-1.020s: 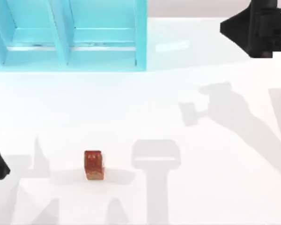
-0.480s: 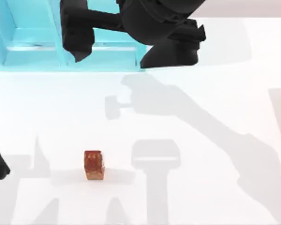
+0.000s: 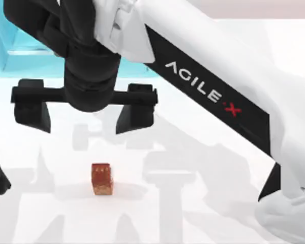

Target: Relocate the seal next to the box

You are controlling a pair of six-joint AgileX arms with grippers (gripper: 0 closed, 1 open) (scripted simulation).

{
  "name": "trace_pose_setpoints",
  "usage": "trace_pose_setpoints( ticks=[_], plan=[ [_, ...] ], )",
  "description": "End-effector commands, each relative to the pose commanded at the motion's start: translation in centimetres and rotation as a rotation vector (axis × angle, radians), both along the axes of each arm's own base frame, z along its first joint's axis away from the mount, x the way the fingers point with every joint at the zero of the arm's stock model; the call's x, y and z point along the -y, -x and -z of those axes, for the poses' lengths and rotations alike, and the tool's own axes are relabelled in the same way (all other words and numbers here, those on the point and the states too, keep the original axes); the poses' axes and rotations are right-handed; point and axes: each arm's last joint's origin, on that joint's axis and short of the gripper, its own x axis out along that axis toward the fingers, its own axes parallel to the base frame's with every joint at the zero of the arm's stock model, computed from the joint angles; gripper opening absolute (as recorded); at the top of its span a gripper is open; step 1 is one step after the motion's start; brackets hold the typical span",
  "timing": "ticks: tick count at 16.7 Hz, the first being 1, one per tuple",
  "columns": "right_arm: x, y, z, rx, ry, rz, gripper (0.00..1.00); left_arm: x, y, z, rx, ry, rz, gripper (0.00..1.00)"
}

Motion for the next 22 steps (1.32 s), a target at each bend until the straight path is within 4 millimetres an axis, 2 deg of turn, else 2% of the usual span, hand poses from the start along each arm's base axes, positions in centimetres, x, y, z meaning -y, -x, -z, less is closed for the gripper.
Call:
trace_pose_setpoints(
  ticks=[5, 9, 12, 16, 18, 22],
  plan=[
    [-2.0, 0.0, 4.8, -0.029, 0.118, 0.065, 1.0, 0.0, 0.0, 0.0, 0.0, 0.0, 0.0, 1.0],
    [-2.4, -0.4, 7.4, -0.032, 0.183, 0.108, 1.0, 0.0, 0.0, 0.0, 0.0, 0.0, 0.0, 1.0],
    [-2.5, -0.5, 8.2, -0.032, 0.205, 0.121, 1.0, 0.0, 0.0, 0.0, 0.0, 0.0, 0.0, 1.0],
    [-2.5, -0.5, 8.2, -0.032, 0.205, 0.121, 1.0, 0.0, 0.0, 0.0, 0.0, 0.0, 0.0, 1.0],
    [-2.9, -0.5, 8.4, -0.01, 0.147, 0.117, 1.0, 0.0, 0.0, 0.0, 0.0, 0.0, 0.0, 1.0],
    [-3.0, -0.9, 10.6, -0.032, 0.202, 0.121, 1.0, 0.0, 0.0, 0.0, 0.0, 0.0, 0.0, 1.0]
  ],
)
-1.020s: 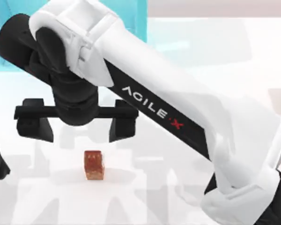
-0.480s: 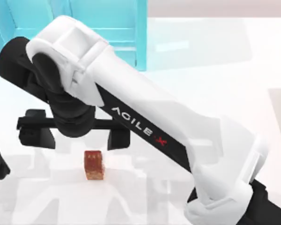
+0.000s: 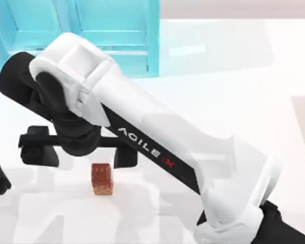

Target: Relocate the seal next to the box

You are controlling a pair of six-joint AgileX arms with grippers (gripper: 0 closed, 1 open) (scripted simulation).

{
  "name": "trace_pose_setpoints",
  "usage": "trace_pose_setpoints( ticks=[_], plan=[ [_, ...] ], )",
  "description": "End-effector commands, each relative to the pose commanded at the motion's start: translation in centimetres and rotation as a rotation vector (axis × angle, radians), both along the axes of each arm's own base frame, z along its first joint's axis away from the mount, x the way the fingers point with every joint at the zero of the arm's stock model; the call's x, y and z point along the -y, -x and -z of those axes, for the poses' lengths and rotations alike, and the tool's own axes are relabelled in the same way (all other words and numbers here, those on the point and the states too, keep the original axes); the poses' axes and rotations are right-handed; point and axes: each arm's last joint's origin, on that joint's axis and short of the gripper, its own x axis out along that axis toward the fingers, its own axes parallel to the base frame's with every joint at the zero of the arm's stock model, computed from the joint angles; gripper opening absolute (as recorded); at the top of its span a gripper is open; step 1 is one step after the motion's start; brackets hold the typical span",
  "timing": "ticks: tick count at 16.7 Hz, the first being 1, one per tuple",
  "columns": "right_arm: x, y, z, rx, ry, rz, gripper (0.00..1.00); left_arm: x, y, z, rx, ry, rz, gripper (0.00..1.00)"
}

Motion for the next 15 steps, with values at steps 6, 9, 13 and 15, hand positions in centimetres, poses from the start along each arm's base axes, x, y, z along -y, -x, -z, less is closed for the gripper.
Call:
trace_pose_setpoints(
  ticks=[6, 9, 13, 15],
  plan=[
    [-0.1, -0.4, 2.9, 0.0, 0.002, 0.001, 1.0, 0.0, 0.0, 0.0, 0.0, 0.0, 0.0, 1.0],
    [0.0, -0.5, 4.6, 0.0, 0.002, 0.001, 1.0, 0.0, 0.0, 0.0, 0.0, 0.0, 0.0, 1.0],
    [0.3, -0.6, 6.5, 0.0, 0.002, 0.001, 1.0, 0.0, 0.0, 0.0, 0.0, 0.0, 0.0, 1.0],
    [0.5, -0.6, 7.2, 0.0, 0.002, 0.001, 1.0, 0.0, 0.0, 0.0, 0.0, 0.0, 0.0, 1.0]
  ],
)
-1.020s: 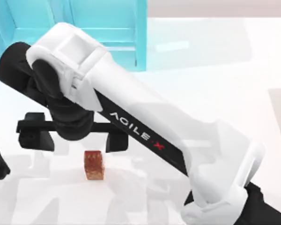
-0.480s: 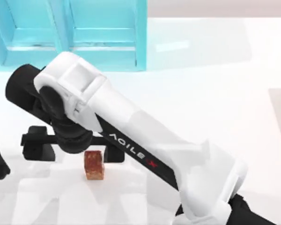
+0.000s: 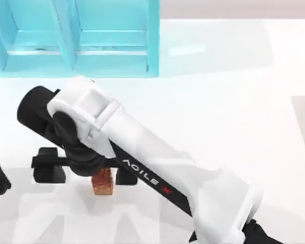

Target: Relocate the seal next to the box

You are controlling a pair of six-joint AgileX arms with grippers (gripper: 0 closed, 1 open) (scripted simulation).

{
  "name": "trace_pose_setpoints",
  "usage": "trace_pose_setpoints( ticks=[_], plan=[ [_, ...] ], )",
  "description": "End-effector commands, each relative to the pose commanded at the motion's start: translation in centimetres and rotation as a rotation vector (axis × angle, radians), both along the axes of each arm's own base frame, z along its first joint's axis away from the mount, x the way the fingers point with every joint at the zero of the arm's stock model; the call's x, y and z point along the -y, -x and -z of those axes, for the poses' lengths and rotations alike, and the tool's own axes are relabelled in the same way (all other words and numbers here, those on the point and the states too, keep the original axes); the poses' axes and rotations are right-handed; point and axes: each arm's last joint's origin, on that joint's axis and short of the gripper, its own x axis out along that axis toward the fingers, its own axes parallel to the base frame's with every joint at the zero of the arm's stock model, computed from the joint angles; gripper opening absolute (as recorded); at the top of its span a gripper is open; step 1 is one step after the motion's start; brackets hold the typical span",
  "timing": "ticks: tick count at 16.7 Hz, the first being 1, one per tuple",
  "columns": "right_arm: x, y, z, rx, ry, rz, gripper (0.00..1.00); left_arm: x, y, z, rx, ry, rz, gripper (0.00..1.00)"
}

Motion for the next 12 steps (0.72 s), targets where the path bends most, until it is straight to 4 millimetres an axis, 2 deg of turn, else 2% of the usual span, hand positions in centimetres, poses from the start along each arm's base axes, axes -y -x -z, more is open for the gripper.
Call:
trace_pose_setpoints(
  ticks=[7, 12],
  plan=[
    [0.1, -0.02, 0.39, 0.0, 0.0, 0.0, 1.0, 0.0, 0.0, 0.0, 0.0, 0.0, 0.0, 1.0],
    [0.1, -0.02, 0.39, 0.0, 0.0, 0.0, 0.62, 0.0, 0.0, 0.0, 0.0, 0.0, 0.0, 1.0]
  ],
)
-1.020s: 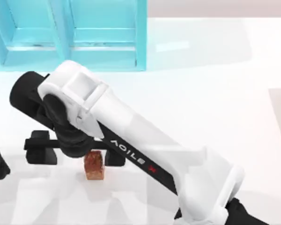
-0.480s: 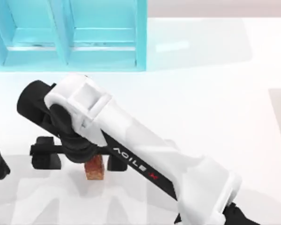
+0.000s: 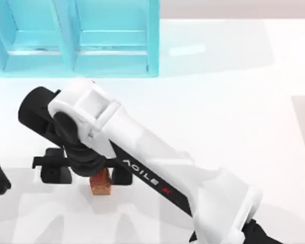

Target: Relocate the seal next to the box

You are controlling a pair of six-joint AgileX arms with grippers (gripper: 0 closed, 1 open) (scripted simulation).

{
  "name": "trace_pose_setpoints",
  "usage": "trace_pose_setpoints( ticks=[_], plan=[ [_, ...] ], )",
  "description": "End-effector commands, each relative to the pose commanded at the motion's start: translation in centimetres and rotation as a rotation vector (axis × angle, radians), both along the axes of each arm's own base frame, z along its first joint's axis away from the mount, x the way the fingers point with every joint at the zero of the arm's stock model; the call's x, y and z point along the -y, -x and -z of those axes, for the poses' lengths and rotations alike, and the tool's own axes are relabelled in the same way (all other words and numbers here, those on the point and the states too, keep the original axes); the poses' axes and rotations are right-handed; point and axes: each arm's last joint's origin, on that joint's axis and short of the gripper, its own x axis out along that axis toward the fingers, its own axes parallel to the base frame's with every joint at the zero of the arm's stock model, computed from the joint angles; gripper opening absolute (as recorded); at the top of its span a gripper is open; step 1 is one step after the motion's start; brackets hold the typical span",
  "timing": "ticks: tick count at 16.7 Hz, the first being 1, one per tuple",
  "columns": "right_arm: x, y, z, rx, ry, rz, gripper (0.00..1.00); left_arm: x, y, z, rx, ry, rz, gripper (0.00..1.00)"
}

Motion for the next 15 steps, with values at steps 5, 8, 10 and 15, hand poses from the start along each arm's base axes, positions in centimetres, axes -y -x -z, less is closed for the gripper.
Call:
trace_pose_setpoints(
  ticks=[5, 8, 10, 15],
  plan=[
    [0.0, 0.0, 0.0, 0.0, 0.0, 0.0, 0.25, 0.0, 0.0, 0.0, 0.0, 0.0, 0.0, 1.0],
    [0.0, 0.0, 0.0, 0.0, 0.0, 0.0, 0.02, 0.0, 0.0, 0.0, 0.0, 0.0, 0.0, 1.0],
    [0.0, 0.0, 0.0, 0.0, 0.0, 0.0, 0.0, 0.0, 0.0, 0.0, 0.0, 0.0, 0.0, 1.0],
    [0.0, 0.0, 0.0, 0.0, 0.0, 0.0, 0.0, 0.0, 0.0, 0.0, 0.0, 0.0, 0.0, 1.0]
  ],
)
